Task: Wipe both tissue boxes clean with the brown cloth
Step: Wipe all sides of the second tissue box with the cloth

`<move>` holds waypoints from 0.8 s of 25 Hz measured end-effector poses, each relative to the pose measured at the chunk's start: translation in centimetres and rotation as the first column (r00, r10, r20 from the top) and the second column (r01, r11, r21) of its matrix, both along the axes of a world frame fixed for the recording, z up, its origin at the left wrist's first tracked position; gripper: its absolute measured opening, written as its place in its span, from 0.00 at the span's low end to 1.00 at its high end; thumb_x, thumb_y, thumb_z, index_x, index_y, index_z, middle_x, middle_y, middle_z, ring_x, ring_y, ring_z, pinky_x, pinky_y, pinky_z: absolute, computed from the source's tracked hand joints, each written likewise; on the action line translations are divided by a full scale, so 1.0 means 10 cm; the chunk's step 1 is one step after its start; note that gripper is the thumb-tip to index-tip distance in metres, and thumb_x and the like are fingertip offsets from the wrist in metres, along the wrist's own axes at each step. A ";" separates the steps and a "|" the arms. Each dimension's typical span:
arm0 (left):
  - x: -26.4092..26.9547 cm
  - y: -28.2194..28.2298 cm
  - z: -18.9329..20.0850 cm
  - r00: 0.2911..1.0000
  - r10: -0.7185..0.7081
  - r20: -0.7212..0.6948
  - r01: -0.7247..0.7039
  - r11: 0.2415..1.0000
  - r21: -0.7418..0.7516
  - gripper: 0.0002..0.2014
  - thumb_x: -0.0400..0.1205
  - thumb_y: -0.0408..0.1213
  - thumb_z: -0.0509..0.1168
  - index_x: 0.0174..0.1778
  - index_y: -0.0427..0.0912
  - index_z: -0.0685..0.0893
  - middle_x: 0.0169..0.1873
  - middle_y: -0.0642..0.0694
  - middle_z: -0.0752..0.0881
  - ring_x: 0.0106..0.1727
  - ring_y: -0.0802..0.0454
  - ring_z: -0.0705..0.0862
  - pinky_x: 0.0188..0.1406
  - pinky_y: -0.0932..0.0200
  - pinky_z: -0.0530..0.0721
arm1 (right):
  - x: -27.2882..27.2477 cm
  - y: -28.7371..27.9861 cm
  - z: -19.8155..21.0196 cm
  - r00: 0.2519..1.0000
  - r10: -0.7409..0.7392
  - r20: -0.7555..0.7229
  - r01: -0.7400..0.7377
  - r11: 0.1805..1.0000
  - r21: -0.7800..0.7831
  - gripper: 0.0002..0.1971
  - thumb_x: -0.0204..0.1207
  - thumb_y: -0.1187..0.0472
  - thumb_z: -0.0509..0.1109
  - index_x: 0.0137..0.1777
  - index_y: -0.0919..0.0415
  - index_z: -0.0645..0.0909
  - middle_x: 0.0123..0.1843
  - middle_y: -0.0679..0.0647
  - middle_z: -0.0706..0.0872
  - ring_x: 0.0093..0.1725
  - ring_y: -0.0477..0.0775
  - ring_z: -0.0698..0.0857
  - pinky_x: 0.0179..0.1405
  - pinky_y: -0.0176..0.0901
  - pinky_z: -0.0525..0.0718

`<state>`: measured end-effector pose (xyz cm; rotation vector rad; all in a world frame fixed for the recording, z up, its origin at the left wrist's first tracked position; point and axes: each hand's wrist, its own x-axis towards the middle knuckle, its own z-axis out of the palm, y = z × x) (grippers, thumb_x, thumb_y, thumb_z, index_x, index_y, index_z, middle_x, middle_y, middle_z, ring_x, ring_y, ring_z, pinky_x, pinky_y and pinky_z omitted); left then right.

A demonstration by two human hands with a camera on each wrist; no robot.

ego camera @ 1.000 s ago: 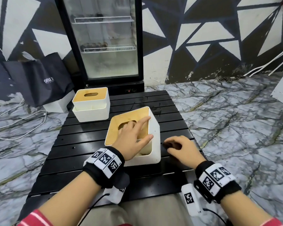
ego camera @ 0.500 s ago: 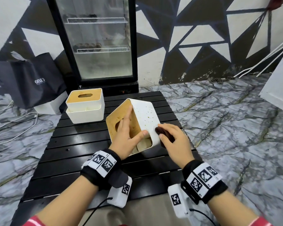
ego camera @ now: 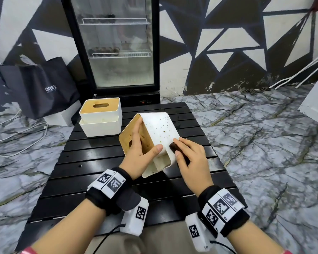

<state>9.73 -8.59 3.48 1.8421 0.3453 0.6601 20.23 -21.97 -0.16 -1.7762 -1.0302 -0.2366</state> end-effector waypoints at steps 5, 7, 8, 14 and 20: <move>-0.01 0.05 0.01 0.997 0.013 -0.079 -0.009 0.998 0.059 0.46 0.78 0.31 0.68 0.81 0.52 0.42 0.59 0.83 0.51 0.57 0.98 0.55 0.59 0.87 0.61 | -0.06 0.09 0.06 0.993 0.038 0.111 -0.035 0.999 -0.035 0.20 0.76 0.52 0.57 0.65 0.53 0.79 0.62 0.48 0.81 0.62 0.45 0.70 0.66 0.26 0.62; 0.01 0.09 0.02 0.997 0.013 -0.070 -0.008 0.998 0.070 0.46 0.78 0.31 0.69 0.81 0.52 0.43 0.60 0.83 0.52 0.59 0.97 0.56 0.60 0.87 0.61 | 0.02 0.11 0.10 0.994 0.046 0.099 -0.041 0.998 -0.052 0.21 0.76 0.51 0.56 0.66 0.52 0.79 0.62 0.50 0.81 0.63 0.46 0.70 0.66 0.24 0.60; 0.02 0.11 0.03 0.998 0.009 -0.060 -0.005 0.998 0.065 0.46 0.78 0.31 0.69 0.81 0.54 0.43 0.60 0.83 0.52 0.61 0.95 0.57 0.61 0.85 0.62 | 0.05 0.11 0.09 0.995 0.041 0.088 -0.036 0.998 -0.056 0.21 0.76 0.50 0.55 0.66 0.52 0.78 0.63 0.50 0.81 0.63 0.45 0.70 0.66 0.21 0.59; -0.02 0.14 0.05 0.999 -0.049 0.015 0.050 0.997 -0.061 0.47 0.71 0.41 0.74 0.74 0.74 0.49 0.64 0.85 0.60 0.76 0.59 0.68 0.75 0.54 0.71 | -0.07 0.12 0.09 0.993 0.049 0.105 -0.045 0.998 -0.039 0.21 0.77 0.52 0.56 0.67 0.53 0.78 0.62 0.50 0.81 0.63 0.46 0.70 0.67 0.23 0.59; -0.02 0.15 0.08 0.998 -0.062 -0.016 0.061 0.995 -0.078 0.45 0.65 0.51 0.74 0.68 0.83 0.51 0.68 0.66 0.67 0.71 0.56 0.74 0.72 0.52 0.74 | 0.05 0.14 0.17 0.997 0.074 0.013 -0.073 0.996 -0.058 0.19 0.76 0.54 0.59 0.67 0.50 0.77 0.61 0.46 0.73 0.62 0.51 0.72 0.63 0.31 0.64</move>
